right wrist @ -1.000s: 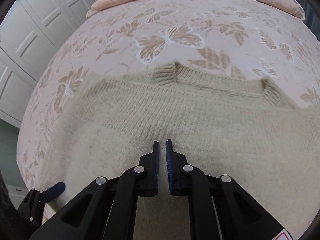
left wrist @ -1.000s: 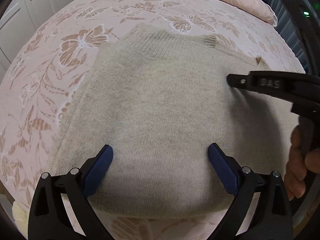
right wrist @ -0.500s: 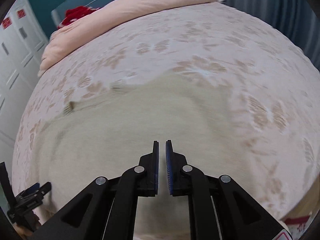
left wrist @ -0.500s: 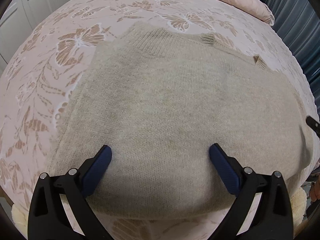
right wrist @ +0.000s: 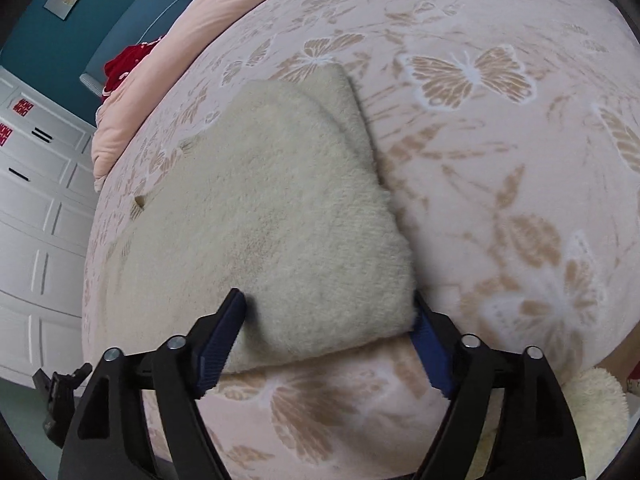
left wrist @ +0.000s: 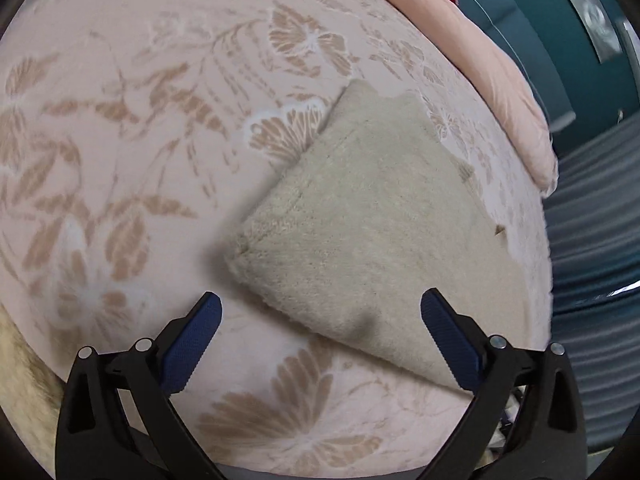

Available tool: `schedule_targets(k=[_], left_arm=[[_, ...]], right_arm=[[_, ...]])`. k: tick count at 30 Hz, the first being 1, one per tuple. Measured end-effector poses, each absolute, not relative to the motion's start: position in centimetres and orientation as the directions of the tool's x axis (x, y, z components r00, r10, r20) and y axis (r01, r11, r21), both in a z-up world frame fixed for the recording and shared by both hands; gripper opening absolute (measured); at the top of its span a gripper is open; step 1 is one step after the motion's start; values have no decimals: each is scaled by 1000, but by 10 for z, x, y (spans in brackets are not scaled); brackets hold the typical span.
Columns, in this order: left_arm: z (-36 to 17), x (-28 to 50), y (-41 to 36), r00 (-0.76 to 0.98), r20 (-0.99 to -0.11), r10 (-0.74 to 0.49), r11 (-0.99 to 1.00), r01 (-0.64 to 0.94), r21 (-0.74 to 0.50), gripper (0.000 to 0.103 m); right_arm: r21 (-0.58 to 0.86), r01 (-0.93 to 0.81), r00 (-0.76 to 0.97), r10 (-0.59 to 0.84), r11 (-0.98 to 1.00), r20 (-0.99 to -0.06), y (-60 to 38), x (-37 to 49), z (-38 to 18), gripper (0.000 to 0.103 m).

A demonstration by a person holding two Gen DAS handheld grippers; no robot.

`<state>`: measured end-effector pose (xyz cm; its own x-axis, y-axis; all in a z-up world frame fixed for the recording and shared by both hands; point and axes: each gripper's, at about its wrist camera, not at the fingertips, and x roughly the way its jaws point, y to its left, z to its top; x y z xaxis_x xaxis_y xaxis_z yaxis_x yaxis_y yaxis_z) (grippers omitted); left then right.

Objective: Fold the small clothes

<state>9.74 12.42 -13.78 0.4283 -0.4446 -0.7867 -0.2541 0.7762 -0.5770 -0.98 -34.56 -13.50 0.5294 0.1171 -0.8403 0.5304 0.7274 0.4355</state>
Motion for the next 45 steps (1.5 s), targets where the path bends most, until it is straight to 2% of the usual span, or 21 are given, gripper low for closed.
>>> schedule_targets(k=[2,4,5,6,7,8,9,11,15,19,24,27,29,31,35,36,37,39,40,43,45], left_arm=[[-149,106,121,429,-731,-531,691,-281,-666,98],[-154,115,118,439,-716,-542,646,-327,-690,97],[-154,120,117,464,-696,-548,623,-329,-710,92],[-155,127,117,475,-673,-567,595,-330,-733,66],[-157,134,115,462,-661,-591,574,-335,-747,31],[-158,141,116,445,-668,-597,565,-358,-744,16],[-155,144,118,447,-657,-608,546,-366,-754,16],[-134,146,123,471,-641,-606,552,-332,-765,15],[-80,126,132,493,-631,-599,626,-202,-753,13],[-73,78,151,447,-678,-584,680,-187,-709,13],[-139,31,154,305,-780,-546,744,-251,-619,17],[-121,28,158,351,-789,-505,778,-211,-592,21],[-92,33,155,392,-795,-463,827,-130,-546,22],[-66,41,145,424,-799,-425,869,-56,-492,22],[-31,53,123,521,-797,-306,921,-48,-385,22],[-23,51,122,567,-786,-247,937,-66,-342,29],[-14,48,121,611,-775,-163,955,-99,-279,45],[-4,42,127,661,-749,-33,969,-164,-187,54],[-4,39,133,664,-748,-9,968,-182,-174,54],[-11,39,145,622,-781,-57,966,-164,-202,54],[-20,43,136,596,-796,-109,964,-133,-231,56]], right_arm=[[419,525,527,103,741,-843,-334,-1,-133,88],[434,533,531,112,727,-840,-331,6,-134,88],[452,535,535,128,714,-835,-332,9,-135,85],[471,538,537,147,699,-831,-333,12,-136,81],[485,547,539,156,683,-828,-335,15,-136,63],[503,547,542,175,669,-822,-338,19,-136,34],[538,534,554,211,652,-805,-341,22,-135,27],[573,510,586,228,642,-777,-344,27,-118,22],[628,386,658,276,676,-701,-335,19,-55,18],[526,370,583,249,766,-773,-321,-23,-45,18],[300,474,349,137,828,-927,-316,-70,-127,35],[264,504,419,35,822,-908,-326,-88,-99,42],[120,519,428,-136,846,-893,-329,-89,-68,44],[57,515,467,-225,855,-855,-329,-84,-41,45],[185,372,581,-73,910,-811,-303,-45,-13,40],[203,332,588,-34,921,-808,-289,-33,-12,40],[218,292,589,5,931,-808,-274,-20,-15,40],[243,221,572,76,945,-817,-240,6,-25,39],[259,183,561,116,948,-820,-223,18,-31,33],[333,76,519,248,940,-818,-177,54,-52,15],[377,47,476,311,925,-823,-149,75,-72,11]])
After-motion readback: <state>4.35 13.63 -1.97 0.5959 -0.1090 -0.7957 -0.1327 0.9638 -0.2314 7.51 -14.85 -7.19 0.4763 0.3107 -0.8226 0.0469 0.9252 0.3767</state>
